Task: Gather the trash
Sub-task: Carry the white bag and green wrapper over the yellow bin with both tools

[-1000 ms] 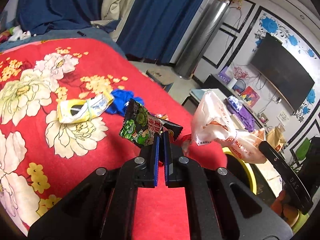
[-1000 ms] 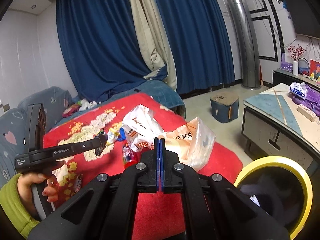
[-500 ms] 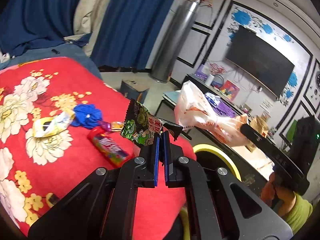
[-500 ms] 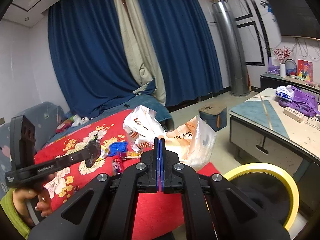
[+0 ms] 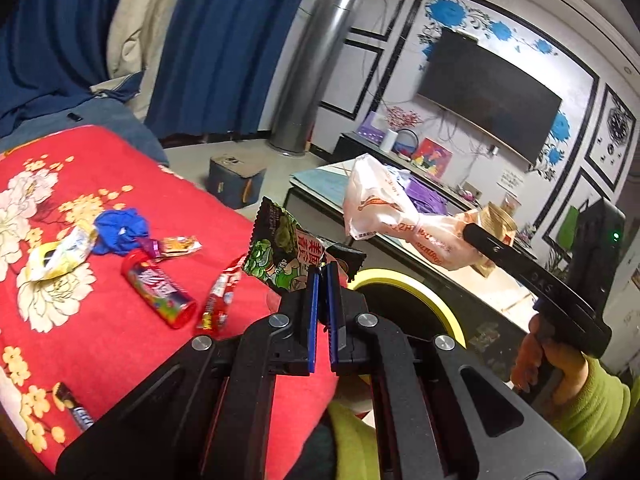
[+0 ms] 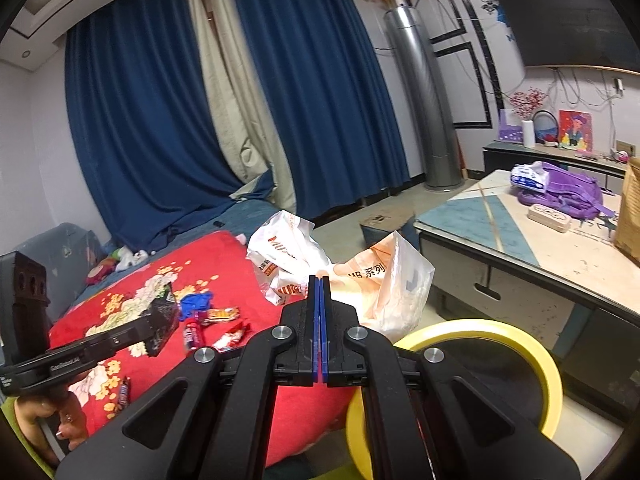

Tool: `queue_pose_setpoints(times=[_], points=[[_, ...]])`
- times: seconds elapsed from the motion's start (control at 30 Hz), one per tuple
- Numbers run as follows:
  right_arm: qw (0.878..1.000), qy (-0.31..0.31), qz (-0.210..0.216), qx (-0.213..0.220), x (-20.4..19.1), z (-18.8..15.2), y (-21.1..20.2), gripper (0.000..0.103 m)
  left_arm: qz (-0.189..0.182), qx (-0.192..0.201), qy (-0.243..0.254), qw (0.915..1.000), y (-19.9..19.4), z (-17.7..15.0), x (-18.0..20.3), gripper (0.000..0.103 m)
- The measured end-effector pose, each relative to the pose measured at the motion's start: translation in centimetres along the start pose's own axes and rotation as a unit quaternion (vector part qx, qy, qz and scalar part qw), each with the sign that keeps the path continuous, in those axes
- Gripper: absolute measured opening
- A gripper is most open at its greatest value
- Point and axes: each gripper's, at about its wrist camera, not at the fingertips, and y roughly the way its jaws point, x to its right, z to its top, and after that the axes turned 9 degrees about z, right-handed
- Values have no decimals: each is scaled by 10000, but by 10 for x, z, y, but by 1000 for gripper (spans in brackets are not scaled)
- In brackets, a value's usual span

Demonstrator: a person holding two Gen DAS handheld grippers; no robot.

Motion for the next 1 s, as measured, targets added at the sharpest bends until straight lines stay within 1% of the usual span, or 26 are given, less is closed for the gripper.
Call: queue_pose_setpoints(times=[0.5, 0.8, 1.0], points=[[9978, 259, -606, 70, 40, -17, -30, 1, -375, -184, 566, 9975, 20, -11, 49, 1], [9949, 443, -901, 99, 61, -28, -45, 1, -596, -303, 930, 9934, 33, -20, 78, 1], [9927, 595, -1050, 84, 74, -35, -52, 1, -710, -450, 1180, 9894, 45, -27, 98, 1]])
